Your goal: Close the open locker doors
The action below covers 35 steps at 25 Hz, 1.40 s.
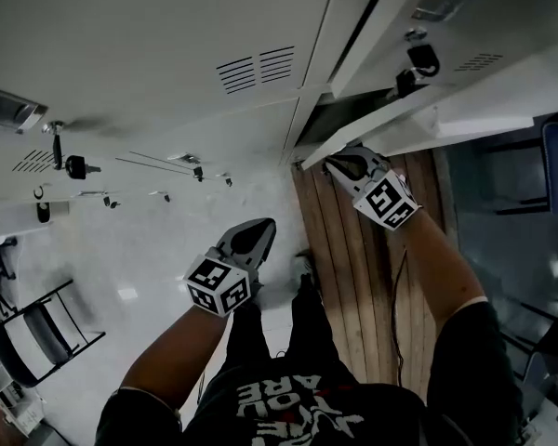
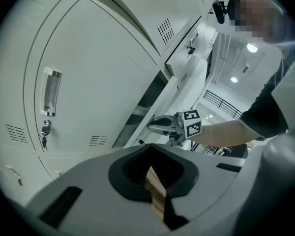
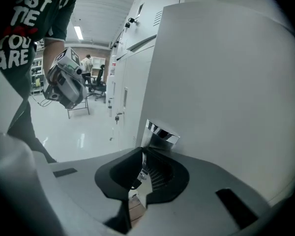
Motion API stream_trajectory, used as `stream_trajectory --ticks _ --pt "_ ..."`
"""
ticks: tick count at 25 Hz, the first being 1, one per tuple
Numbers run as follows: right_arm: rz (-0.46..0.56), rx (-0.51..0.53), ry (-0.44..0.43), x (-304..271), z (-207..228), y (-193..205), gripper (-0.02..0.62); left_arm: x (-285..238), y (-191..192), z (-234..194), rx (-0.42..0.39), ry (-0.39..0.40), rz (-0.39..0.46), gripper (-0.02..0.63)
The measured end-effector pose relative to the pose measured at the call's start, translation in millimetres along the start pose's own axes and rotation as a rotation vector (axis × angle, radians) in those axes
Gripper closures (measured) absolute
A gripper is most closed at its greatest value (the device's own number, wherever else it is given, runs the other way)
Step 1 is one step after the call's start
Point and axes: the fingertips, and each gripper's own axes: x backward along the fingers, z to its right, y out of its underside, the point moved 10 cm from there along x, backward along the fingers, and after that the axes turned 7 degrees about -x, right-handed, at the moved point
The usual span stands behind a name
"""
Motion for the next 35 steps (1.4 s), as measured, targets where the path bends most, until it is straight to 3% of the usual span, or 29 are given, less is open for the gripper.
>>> stream_trajectory --ticks 22,35 --pt "0.016 -0.154 0.228 -44.5 26.1 -27.0 0.545 35.9 8.8 -25.5 0.033 -0.037 0.018 0.603" --pt "0.048 -0.220 0.243 -47.3 29.1 -21.4 0.543 47.1 10.8 -31.4 0.046 -0.054 0.026 0.603"
